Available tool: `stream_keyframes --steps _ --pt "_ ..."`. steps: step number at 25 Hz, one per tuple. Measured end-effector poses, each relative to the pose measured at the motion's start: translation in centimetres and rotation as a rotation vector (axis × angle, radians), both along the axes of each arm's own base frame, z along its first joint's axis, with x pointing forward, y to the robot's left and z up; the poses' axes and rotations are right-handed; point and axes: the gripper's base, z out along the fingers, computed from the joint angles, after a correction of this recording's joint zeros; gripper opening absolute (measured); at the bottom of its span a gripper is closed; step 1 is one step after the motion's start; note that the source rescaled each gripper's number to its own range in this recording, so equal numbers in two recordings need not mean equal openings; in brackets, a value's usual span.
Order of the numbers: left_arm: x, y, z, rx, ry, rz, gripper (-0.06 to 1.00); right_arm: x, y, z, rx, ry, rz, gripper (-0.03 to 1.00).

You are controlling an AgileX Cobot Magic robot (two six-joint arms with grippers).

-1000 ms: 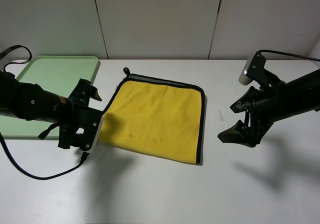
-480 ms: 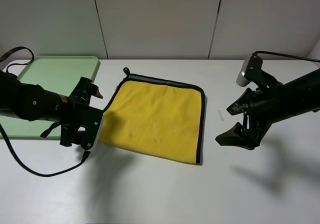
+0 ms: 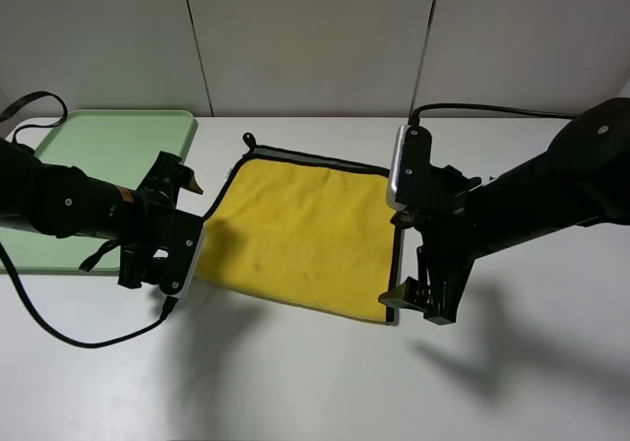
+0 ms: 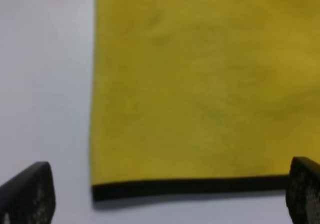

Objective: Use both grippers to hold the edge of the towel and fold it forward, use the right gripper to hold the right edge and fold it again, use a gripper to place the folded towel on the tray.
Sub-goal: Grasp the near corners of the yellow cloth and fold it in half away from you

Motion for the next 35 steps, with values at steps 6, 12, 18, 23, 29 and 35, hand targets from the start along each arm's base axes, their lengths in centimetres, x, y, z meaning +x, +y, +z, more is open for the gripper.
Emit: stream_keyframes --steps 6,12,18,23,29,35 --pt "0.0 0.0 0.0 0.000 0.000 0.000 0.98 -0.5 1.5 -2.5 -0.049 0.053 0.002 1.00" --pt "0.0 0.0 0.0 0.000 0.000 0.000 0.98 0.0 1.4 -5.3 -0.119 0.083 -0.045 1.00" --pt "0.0 0.0 0.0 0.000 0.000 -0.001 0.98 0.5 1.2 -6.1 -0.151 0.049 -0.081 1.00" --pt "0.0 0.0 0.0 0.000 0.000 -0.001 0.98 0.7 1.1 -6.1 -0.151 0.038 -0.101 1.00" --pt "0.0 0.0 0.0 0.000 0.000 0.000 0.98 0.7 1.1 -6.1 -0.151 0.038 -0.101 1.00" --pt "0.0 0.0 0.0 -0.001 0.000 0.002 0.97 0.7 1.1 -6.1 -0.151 0.038 -0.101 1.00"
